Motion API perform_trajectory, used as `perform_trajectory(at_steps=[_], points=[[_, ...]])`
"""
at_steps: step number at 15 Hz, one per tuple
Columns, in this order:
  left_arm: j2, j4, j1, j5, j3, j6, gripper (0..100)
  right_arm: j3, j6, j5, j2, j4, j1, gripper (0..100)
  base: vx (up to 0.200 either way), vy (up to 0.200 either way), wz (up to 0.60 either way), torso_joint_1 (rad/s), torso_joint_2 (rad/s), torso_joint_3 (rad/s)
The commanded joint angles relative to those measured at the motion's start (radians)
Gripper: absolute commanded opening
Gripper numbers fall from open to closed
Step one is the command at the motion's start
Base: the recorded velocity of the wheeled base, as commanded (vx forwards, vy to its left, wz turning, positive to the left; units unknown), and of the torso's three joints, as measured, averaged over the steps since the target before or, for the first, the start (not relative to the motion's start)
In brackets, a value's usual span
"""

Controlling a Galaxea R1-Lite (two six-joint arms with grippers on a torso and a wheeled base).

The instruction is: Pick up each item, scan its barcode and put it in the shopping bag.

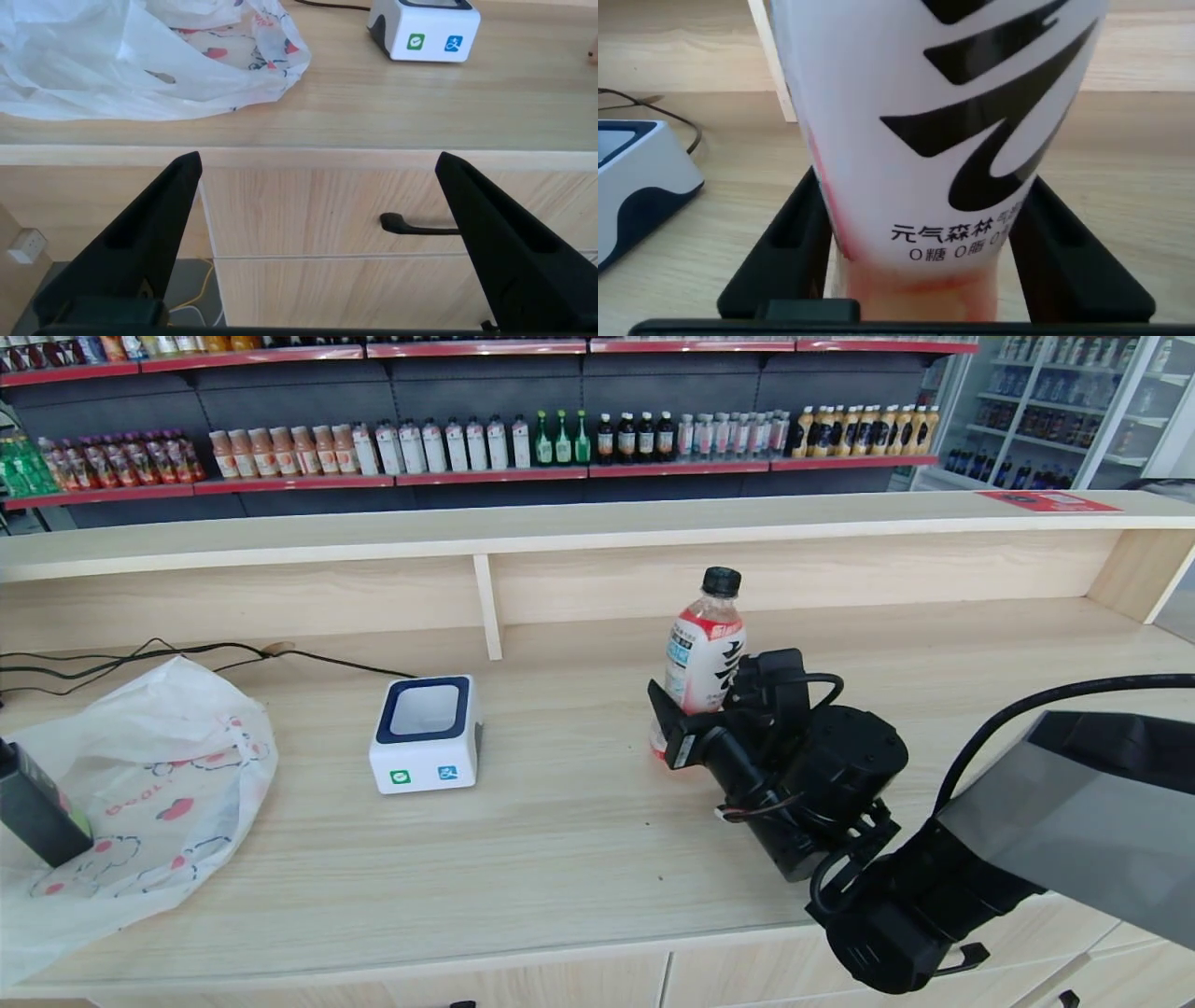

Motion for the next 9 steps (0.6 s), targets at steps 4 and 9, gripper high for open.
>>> perform_trajectory(at_steps=[4,9], points=[[0.0,-0.001,0.0,0.0,0.0,-0.001,100,0.007,0.002,-0.002,-0.031,-0.001,0.001,0,0.0,0.0,0.0,0.0,0.0,0.0],[0.0,-0.001,0.0,0.0,0.0,-0.001,100,0.086,0.002,-0.022,-0.131,-0.001,0.049,0,0.0,0.0,0.0,0.0,0.0,0.0]])
